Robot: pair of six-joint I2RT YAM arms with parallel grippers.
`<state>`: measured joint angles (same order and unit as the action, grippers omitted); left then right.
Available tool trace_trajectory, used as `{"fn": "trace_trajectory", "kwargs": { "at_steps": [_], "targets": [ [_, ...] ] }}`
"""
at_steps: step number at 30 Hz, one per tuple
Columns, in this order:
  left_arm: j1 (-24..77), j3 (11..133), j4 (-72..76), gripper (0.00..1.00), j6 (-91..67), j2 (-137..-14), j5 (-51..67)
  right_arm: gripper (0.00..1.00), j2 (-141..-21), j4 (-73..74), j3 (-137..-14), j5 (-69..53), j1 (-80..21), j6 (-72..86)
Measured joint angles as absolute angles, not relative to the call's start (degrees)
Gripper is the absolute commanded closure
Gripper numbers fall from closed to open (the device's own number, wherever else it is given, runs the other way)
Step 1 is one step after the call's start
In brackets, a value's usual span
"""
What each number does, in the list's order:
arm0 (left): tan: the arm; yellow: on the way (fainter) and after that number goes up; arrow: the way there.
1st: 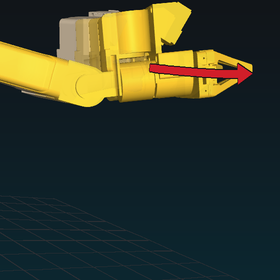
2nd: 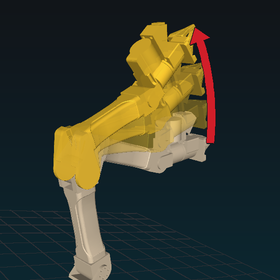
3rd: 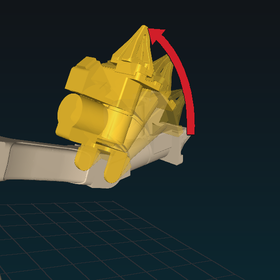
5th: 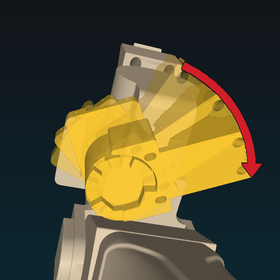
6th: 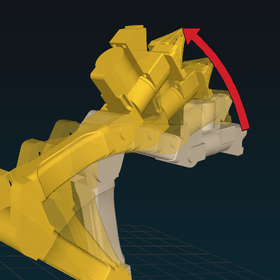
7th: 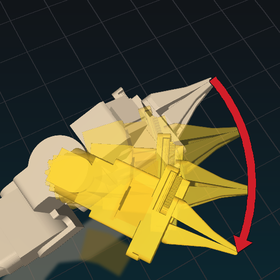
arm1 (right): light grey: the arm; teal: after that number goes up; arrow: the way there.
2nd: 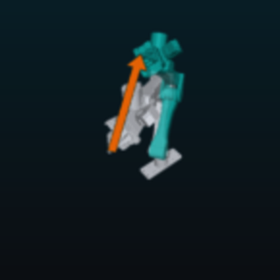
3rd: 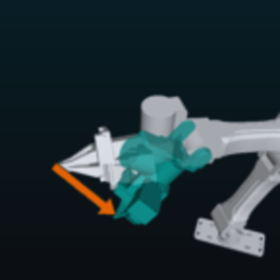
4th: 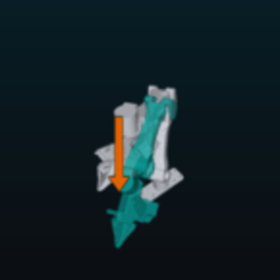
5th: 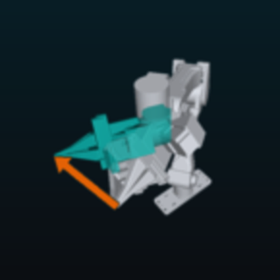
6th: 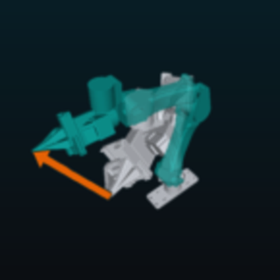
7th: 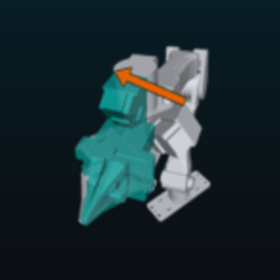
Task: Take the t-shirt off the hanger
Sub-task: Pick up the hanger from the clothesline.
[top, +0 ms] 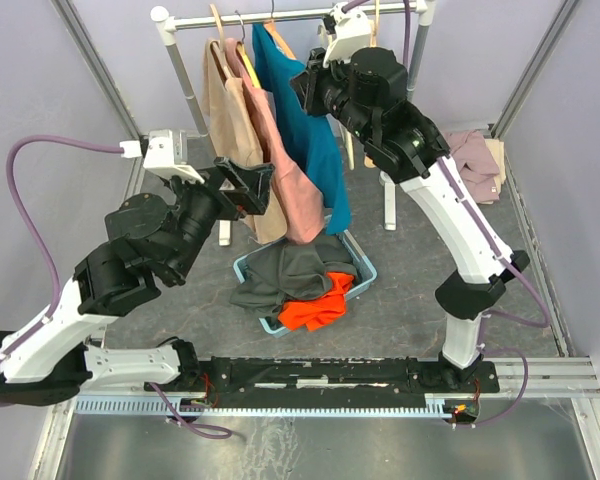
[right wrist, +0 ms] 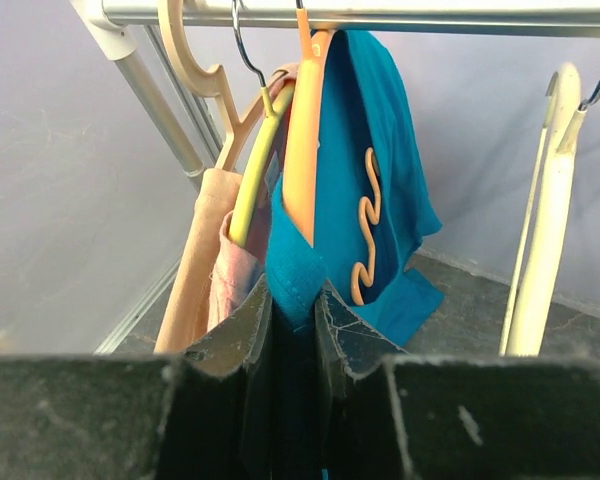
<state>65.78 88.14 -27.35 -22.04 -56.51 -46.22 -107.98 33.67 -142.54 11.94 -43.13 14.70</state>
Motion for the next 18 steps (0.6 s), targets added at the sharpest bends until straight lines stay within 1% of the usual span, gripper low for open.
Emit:
{"fn": "trace_trajectory", "kwargs": {
  "at_steps": [3, 5, 18],
  "targets": [
    [65.78, 90.67, -26.87, 0.01, -20.73, -58.33, -46.61, 0.99, -105.95, 33.65, -140.0, 11.68, -43.2, 14.72],
    [65.78, 92.92, -25.82, 0.01, -19.16, -59.86, -46.98, 0.99, -102.37, 33.87, -135.9, 11.62, -43.42, 14.72],
    [65.76, 101.14, -21.43, 0.01, -11.86, -68.27, -47.92, 0.99, -83.9, 36.05, -122.04, 9.08, -43.88, 14.17]
  ]
}}
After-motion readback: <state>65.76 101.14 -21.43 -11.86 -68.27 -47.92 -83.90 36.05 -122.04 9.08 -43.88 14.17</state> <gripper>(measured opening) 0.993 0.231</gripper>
